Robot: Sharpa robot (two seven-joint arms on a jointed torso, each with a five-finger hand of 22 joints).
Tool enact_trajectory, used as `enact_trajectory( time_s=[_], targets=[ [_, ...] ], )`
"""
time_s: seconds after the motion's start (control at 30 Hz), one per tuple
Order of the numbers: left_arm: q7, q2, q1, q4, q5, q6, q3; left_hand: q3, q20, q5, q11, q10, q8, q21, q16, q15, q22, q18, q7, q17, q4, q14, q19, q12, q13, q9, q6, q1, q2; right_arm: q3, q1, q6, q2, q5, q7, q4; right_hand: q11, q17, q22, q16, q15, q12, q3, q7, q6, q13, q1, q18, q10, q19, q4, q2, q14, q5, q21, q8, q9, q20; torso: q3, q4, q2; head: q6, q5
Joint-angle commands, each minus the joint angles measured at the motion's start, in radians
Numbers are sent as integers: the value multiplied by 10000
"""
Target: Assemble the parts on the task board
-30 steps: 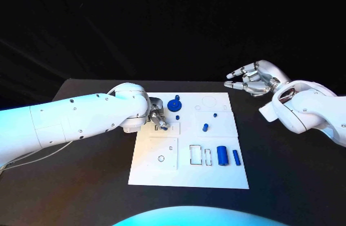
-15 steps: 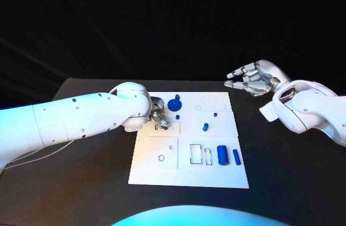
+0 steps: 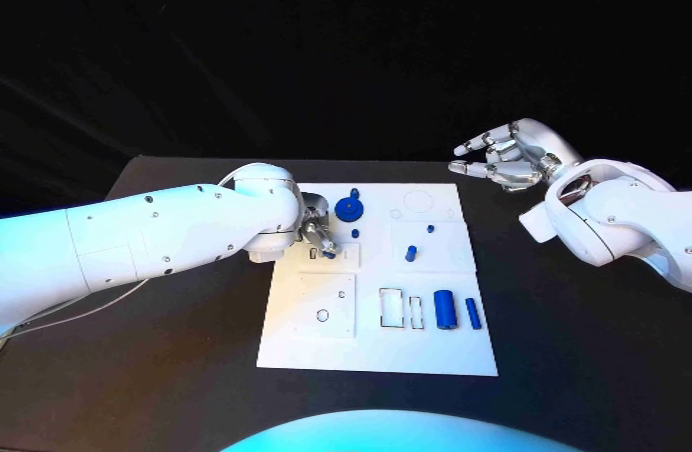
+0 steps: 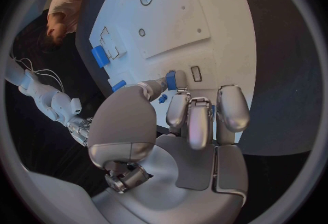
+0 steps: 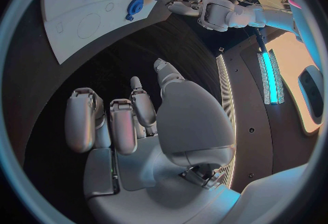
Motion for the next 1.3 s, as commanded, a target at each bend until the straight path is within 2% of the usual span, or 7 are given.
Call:
enact_trajectory(
  time_s=[0.03, 0.47, 0.73, 1.07, 1.3],
  targets=[
    [-57, 14, -37, 1, -65, 443, -29, 615, -24, 64, -19, 63, 57, 46, 26, -78, 38, -145, -299, 1071, -719, 660, 90, 36, 27, 29, 289, -134, 49, 3, -3, 42, -2, -87, 2, 19, -8, 1162, 921, -61, -48, 2, -54, -33, -21, -1, -38, 115, 19, -59, -10, 89, 687, 34, -69, 56, 15, -9, 1, 7, 0, -16, 13],
    [-53, 5, -37, -10, -117, 484, -29, -436, -73, 65, -70, 155, 45, 109, 26, -124, 189, -175, -360, 1079, -273, 664, 184, 148, 181, 15, 482, -575, 162, 3, -3, 38, -15, -87, 9, 39, -8, 1162, 921, -61, -48, 2, -54, -33, -21, -1, -38, 115, 19, -59, -10, 89, 687, 34, -69, 56, 15, -9, 0, -1, 7, -28, 35],
    [-56, 0, -37, -21, -135, 498, -29, -756, -87, 66, -87, 235, 47, 140, 29, -137, 263, -189, -383, 1086, -72, 667, 228, 272, 350, 11, 569, -706, 273, 3, -3, 68, -24, -117, 14, 41, -11, 1155, 914, -69, -52, 1, -91, -38, -15, -6, -65, 118, 20, -61, 16, 83, 687, 55, -85, 74, 17, -13, 1, 7, 5, -66, 57],
    [-59, 10, -37, -67, -149, 454, -29, -1121, -100, 69, -97, 265, 25, 161, 29, -148, 315, -198, -394, 1088, 290, 668, 259, 310, 419, -4, 633, -966, 433, 3, -3, 68, -29, -145, 10, 45, -12, 1155, 914, -69, -52, 4, -105, -40, -13, -5, -76, 118, 23, -61, 24, 77, 687, 57, -87, 79, 17, -13, 2, -6, 2, -29, 55],
    [-64, 26, -37, -151, -150, 355, -29, -1138, -102, 71, -102, 266, 16, 165, 27, -150, 326, -200, -401, 1087, 365, 668, 264, 311, 426, -8, 639, -980, 555, 3, -3, 65, -40, -152, -1, 50, -12, 1155, 914, -69, -52, 4, -105, -40, -13, -5, -76, 118, 23, -61, 24, 77, 687, 57, -87, 79, 17, -13, -1, -4, 1, -16, 50]
  ],
)
